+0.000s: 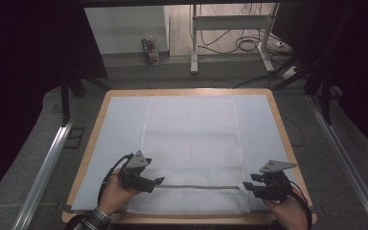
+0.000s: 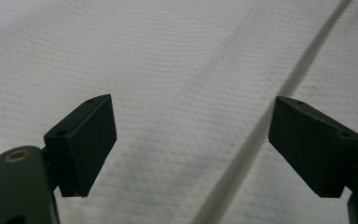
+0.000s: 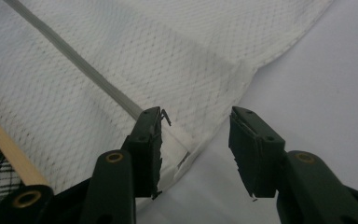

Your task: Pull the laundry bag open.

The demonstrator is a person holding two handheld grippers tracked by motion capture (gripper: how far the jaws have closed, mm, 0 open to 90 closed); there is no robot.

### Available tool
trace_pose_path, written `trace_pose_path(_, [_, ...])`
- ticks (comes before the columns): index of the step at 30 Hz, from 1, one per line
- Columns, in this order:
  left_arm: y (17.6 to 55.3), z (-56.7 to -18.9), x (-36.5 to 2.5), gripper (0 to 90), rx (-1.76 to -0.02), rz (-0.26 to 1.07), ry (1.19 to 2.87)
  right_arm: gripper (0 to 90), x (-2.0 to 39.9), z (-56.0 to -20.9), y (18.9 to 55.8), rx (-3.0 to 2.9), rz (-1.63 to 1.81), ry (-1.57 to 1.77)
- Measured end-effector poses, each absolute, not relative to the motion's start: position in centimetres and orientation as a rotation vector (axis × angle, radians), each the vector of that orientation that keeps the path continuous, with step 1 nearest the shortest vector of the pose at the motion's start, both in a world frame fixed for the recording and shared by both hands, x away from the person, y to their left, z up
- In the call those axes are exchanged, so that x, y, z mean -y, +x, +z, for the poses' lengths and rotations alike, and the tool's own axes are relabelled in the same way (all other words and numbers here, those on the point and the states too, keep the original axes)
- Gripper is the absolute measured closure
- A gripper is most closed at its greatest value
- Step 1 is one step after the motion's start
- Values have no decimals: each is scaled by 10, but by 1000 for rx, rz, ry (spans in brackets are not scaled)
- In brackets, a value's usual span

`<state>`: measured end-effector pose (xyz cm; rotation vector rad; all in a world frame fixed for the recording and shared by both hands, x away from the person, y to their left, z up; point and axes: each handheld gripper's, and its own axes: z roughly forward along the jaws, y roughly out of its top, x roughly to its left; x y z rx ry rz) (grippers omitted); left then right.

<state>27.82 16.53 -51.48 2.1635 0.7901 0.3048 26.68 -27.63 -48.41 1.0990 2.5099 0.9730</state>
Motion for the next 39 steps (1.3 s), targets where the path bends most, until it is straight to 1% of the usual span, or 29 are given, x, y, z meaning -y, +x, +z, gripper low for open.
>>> trace_pose_path(1, [276, -515, -163, 150, -788, 288, 2159, 546, 276, -484, 267, -2510, 973, 1099])
trace_pose_path(2, [271, -515, -159, 152, -777, 264, 2156, 566, 278, -485, 264, -2515, 973, 1100])
trace_pose_path(8, [260, -515, -147, 166, -734, 249, 2163, 594, 276, -488, 259, -2544, 960, 1095])
trace_pose_path(10, [255, -515, -140, 169, -708, 229, 2161, 664, 274, -489, 256, -2561, 936, 1084])
trace_pose_path(11, [255, -515, -140, 178, -708, 229, 2161, 664, 274, -489, 256, -2561, 936, 1084])
trace_pose_path(12, [253, -515, -135, 189, -686, 206, 2160, 793, 274, -489, 254, -2581, 918, 1066])
trace_pose_path(13, [253, -514, -133, 212, -671, 194, 2159, 824, 274, -489, 253, -2585, 913, 1063])
trace_pose_path(14, [253, -514, -133, 234, -671, 194, 2159, 824, 274, -489, 253, -2585, 913, 1063])
trace_pose_path(15, [252, -514, -129, 248, -656, 179, 2157, 877, 273, -488, 253, -2594, 903, 1044])
trace_pose_path(16, [251, -512, -122, 264, -639, 147, 2152, 880, 272, -486, 253, -2586, 901, 1035])
trace_pose_path(17, [251, -512, -122, 275, -639, 147, 2152, 882, 272, -485, 253, -2582, 904, 1028])
trace_pose_path(20, [250, -510, -106, 287, -579, 87, 2152, 884, 270, -480, 253, -2557, 927, 1008])
trace_pose_path(21, [249, -510, -95, 293, -539, 72, 2165, 884, 270, -475, 253, -2529, 951, 993])
trace_pose_path(27, [243, -511, -64, 295, -424, 33, 2199, 885, 267, -463, 255, -2470, 1023, 994])
trace_pose_path(28, [241, -513, -53, 295, -387, 14, 2211, 885, 266, -459, 257, -2448, 1033, 996])
trace_pose_path(32, [238, -517, -38, 298, -333, -3, 2228, 886, 263, -453, 261, -2413, 1057, 992])
trace_pose_path(37, [236, -521, -25, 322, -289, 2, 2252, 886, 261, -449, 262, -2394, 1063, 984])
trace_pose_path(38, [234, -522, -21, 322, -289, 31, 2267, 886, 261, -449, 261, -2389, 1065, 986])
trace_pose_path(39, [232, -524, -17, 394, -280, 103, 2300, 886, 262, -449, 261, -2388, 1069, 984])
